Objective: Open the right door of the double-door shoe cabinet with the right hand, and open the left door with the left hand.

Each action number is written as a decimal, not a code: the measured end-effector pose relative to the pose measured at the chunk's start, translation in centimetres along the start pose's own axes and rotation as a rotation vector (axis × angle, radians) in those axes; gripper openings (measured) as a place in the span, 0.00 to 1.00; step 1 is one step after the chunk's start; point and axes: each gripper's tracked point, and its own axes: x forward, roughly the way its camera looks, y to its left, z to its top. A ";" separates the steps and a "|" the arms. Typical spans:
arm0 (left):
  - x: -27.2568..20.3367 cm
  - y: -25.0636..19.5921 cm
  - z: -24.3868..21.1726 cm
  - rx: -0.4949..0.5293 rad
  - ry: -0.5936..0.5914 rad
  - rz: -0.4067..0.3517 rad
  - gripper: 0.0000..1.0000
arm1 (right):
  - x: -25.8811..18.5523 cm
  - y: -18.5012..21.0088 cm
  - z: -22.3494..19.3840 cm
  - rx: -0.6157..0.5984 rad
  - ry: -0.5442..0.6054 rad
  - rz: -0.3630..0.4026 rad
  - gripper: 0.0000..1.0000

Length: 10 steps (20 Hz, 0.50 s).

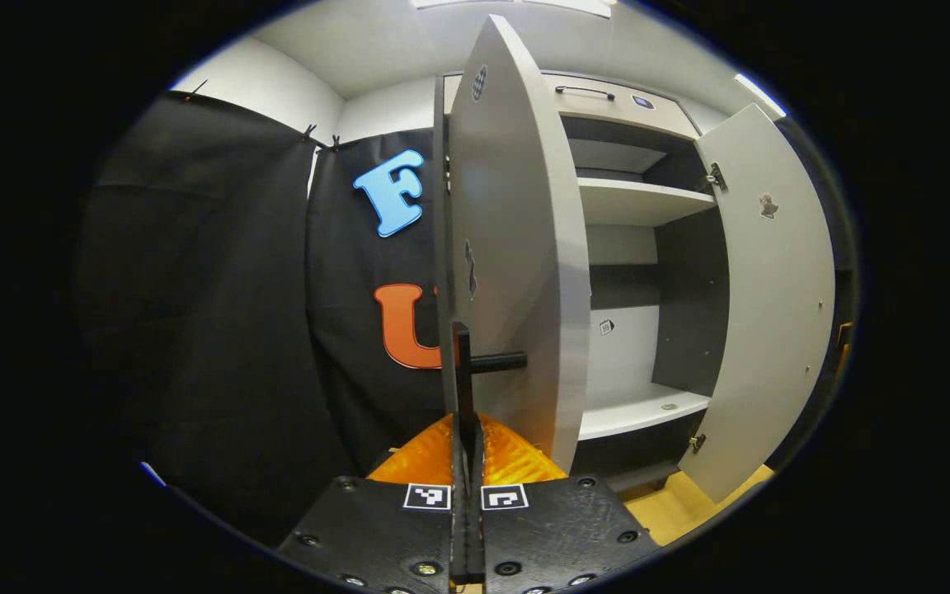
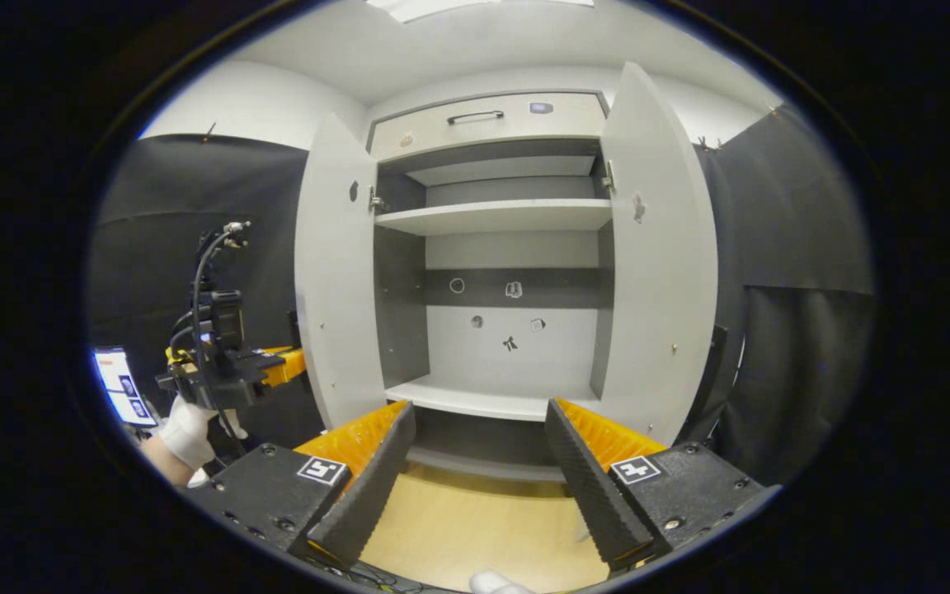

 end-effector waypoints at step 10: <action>0.0 4.1 -0.2 -0.043 0.009 0.011 0.00 | -0.2 1.3 -0.3 0.007 0.006 0.003 0.99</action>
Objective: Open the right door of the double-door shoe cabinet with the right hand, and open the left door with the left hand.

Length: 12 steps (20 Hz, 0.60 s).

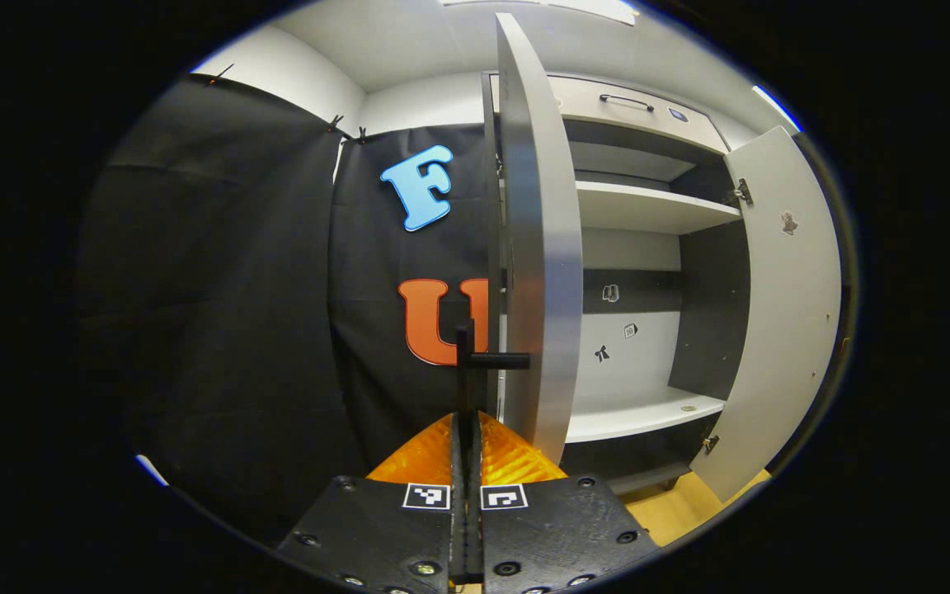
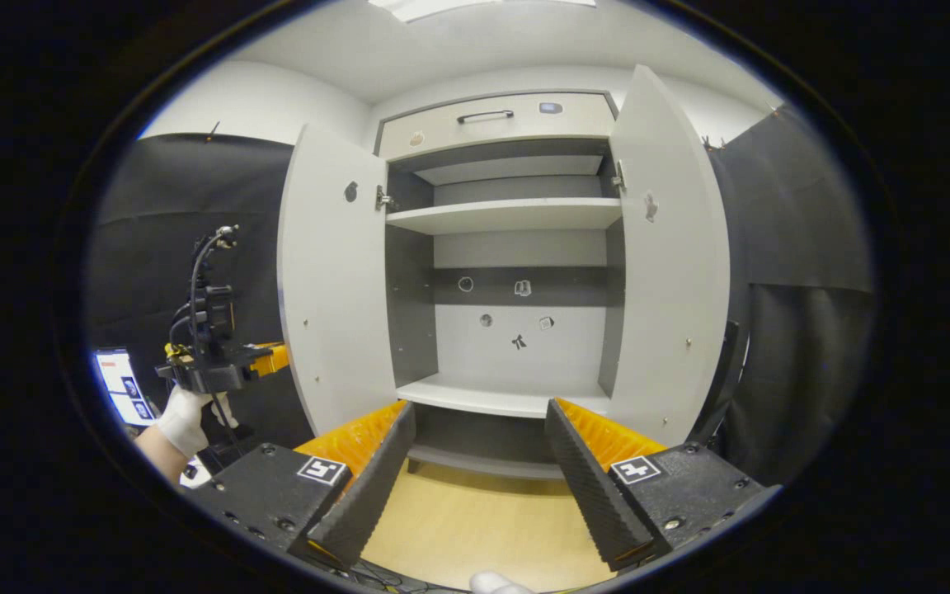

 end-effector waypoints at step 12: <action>-1.6 1.2 -0.8 0.090 0.009 -0.009 0.00 | -0.6 0.8 -0.1 0.003 -0.008 -0.003 1.00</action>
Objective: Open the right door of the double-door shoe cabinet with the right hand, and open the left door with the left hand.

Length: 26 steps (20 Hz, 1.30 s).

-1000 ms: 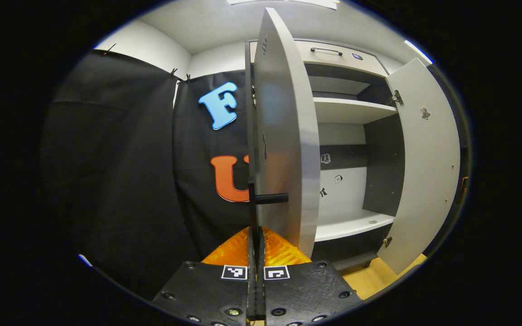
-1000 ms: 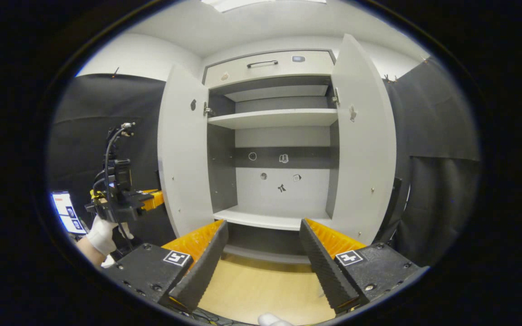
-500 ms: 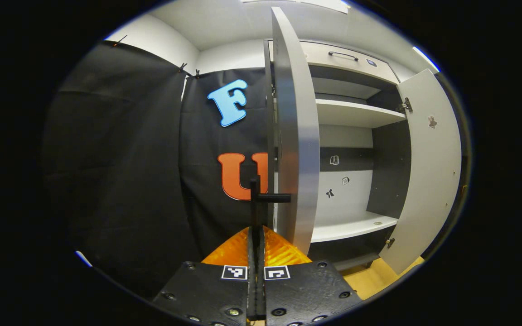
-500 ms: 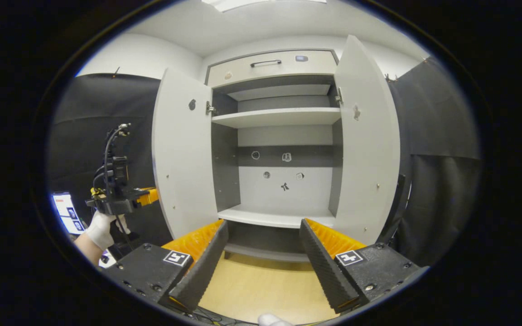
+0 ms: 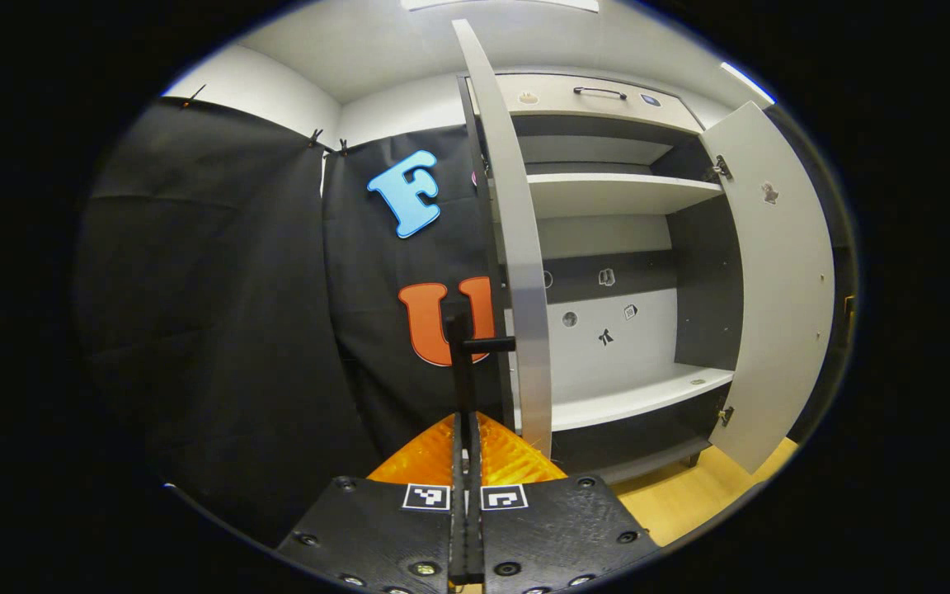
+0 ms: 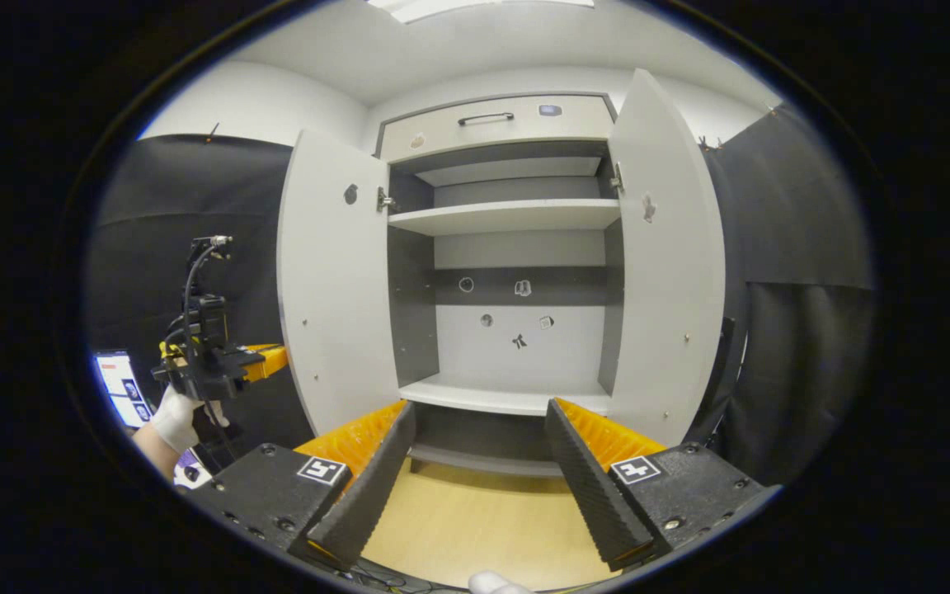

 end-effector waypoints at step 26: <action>-10.2 -8.2 7.4 -0.081 -0.128 -0.030 0.96 | -0.8 -7.8 1.2 -0.001 -0.038 -0.191 0.99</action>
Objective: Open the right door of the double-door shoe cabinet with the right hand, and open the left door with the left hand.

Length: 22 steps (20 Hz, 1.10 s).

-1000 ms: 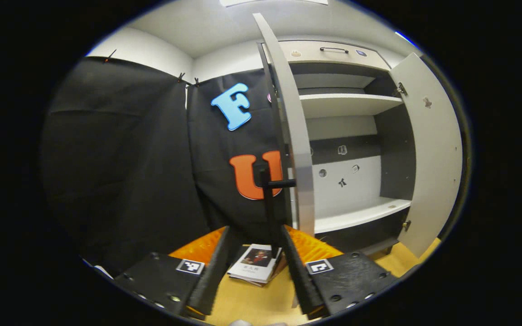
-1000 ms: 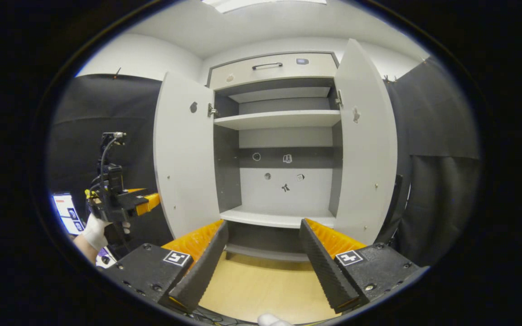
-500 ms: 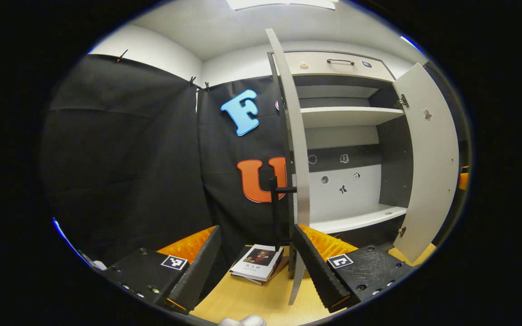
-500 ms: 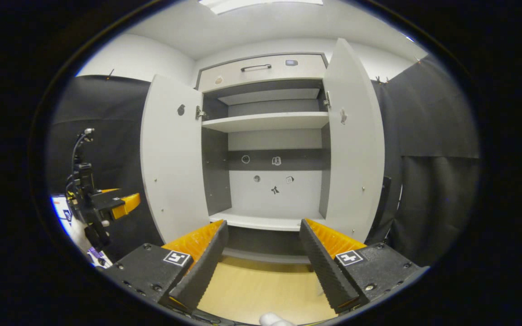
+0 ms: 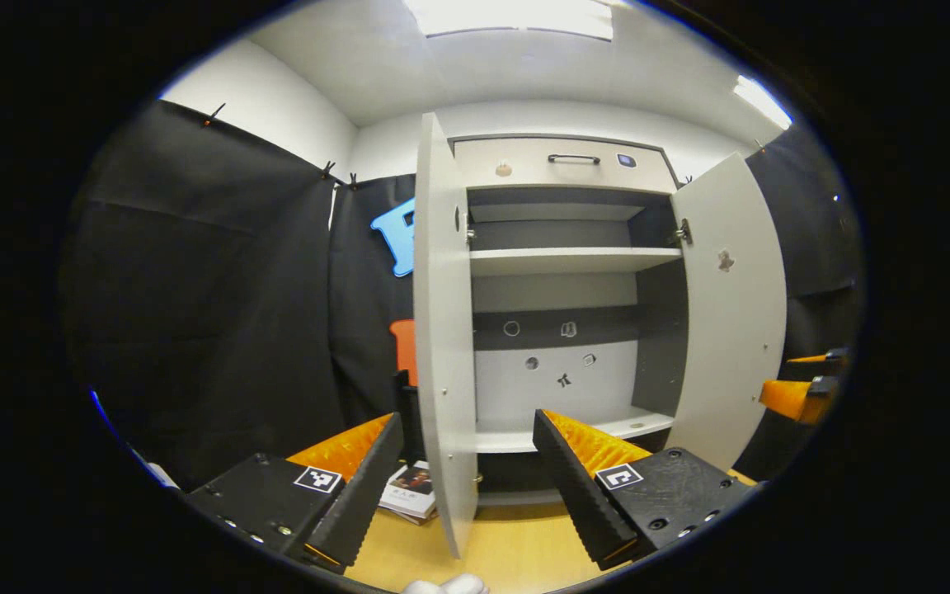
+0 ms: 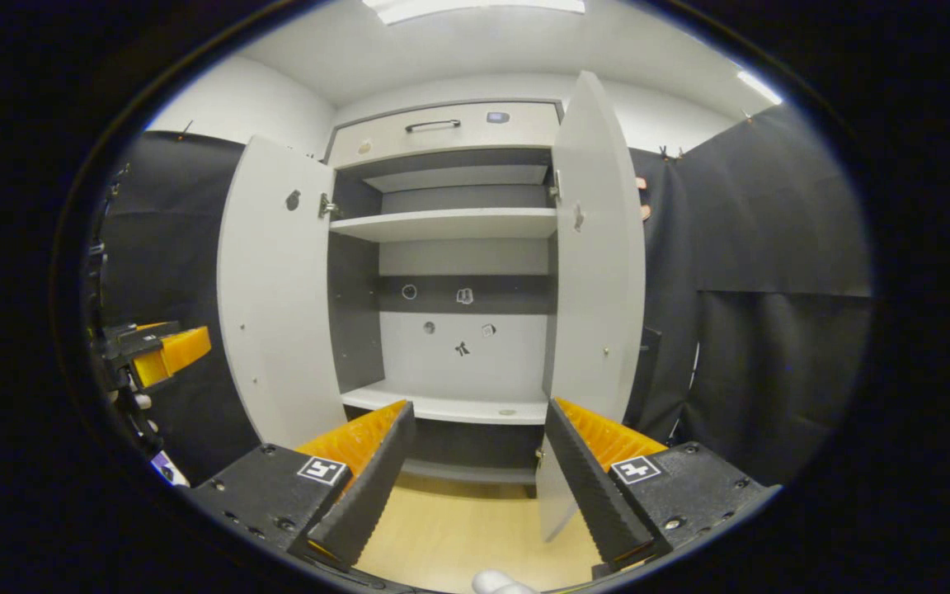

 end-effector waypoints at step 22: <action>0.4 -2.6 0.4 0.072 -0.016 -0.052 0.96 | -0.2 -1.8 1.3 0.020 -0.030 -0.061 0.99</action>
